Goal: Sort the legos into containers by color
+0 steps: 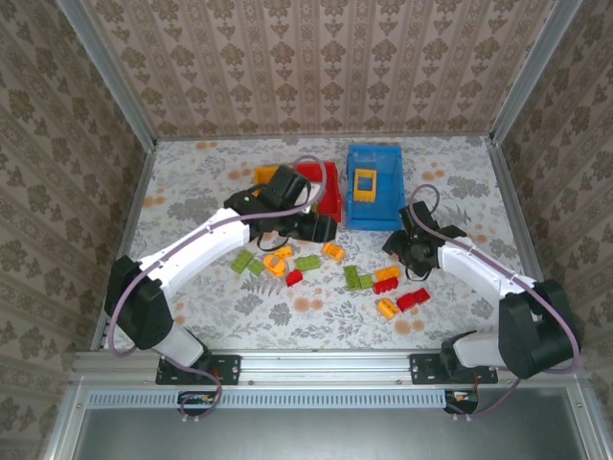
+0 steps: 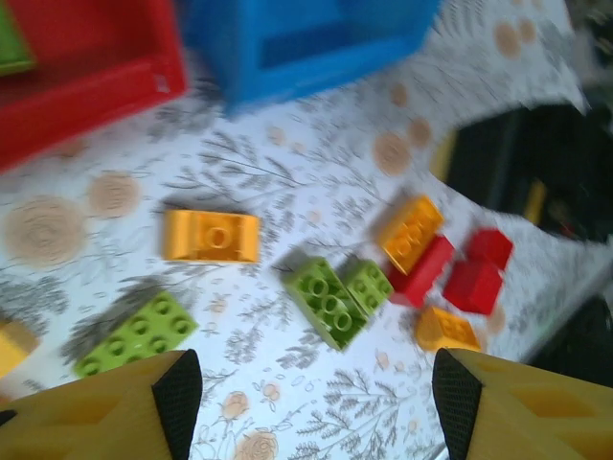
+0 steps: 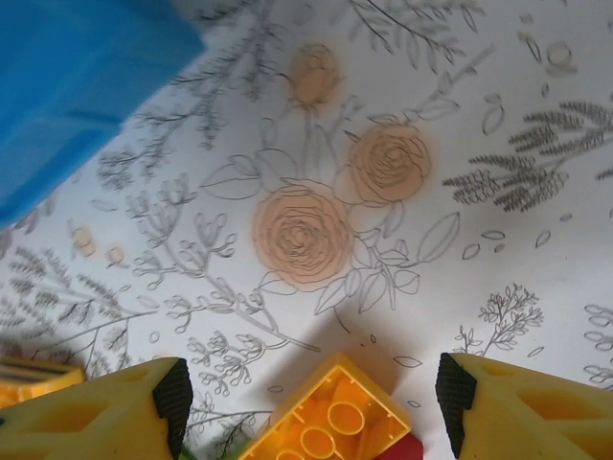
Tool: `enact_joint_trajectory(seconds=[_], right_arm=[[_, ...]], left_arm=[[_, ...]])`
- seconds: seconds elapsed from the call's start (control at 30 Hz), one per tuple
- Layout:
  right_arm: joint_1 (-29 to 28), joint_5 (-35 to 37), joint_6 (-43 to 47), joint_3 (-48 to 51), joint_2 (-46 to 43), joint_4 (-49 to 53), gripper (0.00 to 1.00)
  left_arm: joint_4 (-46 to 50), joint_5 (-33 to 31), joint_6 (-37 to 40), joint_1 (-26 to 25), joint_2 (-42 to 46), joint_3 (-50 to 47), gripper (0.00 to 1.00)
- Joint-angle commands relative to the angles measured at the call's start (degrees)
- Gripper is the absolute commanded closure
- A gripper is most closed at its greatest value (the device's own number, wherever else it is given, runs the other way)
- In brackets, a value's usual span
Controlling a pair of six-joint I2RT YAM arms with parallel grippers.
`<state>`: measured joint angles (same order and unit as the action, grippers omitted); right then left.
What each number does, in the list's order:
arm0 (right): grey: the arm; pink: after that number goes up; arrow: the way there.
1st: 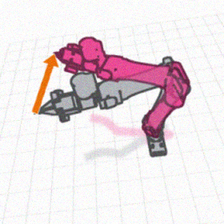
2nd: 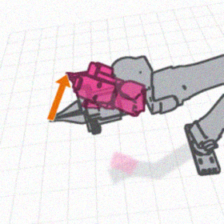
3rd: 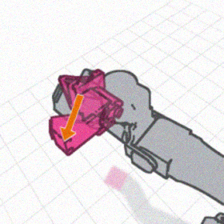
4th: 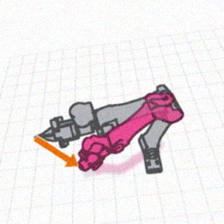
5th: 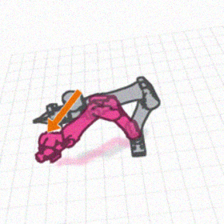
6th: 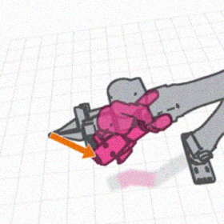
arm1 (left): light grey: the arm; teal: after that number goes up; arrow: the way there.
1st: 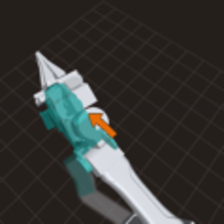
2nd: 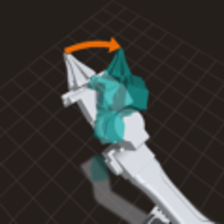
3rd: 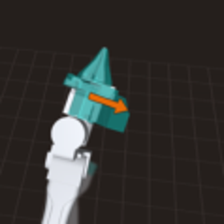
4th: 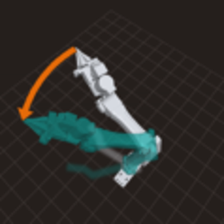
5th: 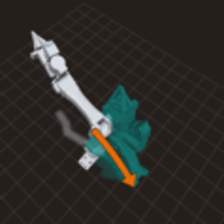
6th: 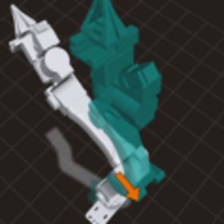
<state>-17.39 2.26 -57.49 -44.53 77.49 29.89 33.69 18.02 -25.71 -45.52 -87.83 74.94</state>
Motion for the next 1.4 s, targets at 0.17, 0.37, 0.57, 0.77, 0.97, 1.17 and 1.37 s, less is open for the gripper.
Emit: enact_joint_trajectory(seconds=[0.17, 0.37, 0.57, 0.77, 0.97, 1.17, 1.37], right_arm=[[0.6, -4.4, -15.6, 2.4, 3.2, -1.5, 0.29], [0.5, -6.5, -17.3, 1.6, 5.9, -1.0, 0.31], [0.3, -7.5, -19.7, 2.6, 6.2, -1.3, 0.36], [-1.2, -8.6, -21.6, 1.6, 8.6, -2.1, 0.42], [-1.6, -6.5, -22.3, 1.7, 8.6, -2.7, 0.56], [-2.0, 0.4, -16.8, -2.0, 3.3, -1.0, 0.76], [-3.6, 7.3, -4.5, -11.8, 1.3, 0.6, 0.82]], left_arm=[[-4.9, 2.7, 7.3, -2.6, 5.1, -2.6, 0.32], [-5.3, 1.9, 6.4, -3.4, 5.2, -2.2, 0.32], [-5.3, 1.4, 6.1, -3.5, 5.5, -2.3, 0.32], [-5.9, 0.7, 5.2, -3.6, 5.5, -2.7, 0.32], [-6.2, 0.1, 4.5, -3.5, 6.3, -3.2, 0.32], [-6.7, -2.2, 3.0, -3.6, 8.3, -3.4, 0.32], [-7.2, -6.0, 1.2, -3.5, 9.9, -3.2, 0.32]])
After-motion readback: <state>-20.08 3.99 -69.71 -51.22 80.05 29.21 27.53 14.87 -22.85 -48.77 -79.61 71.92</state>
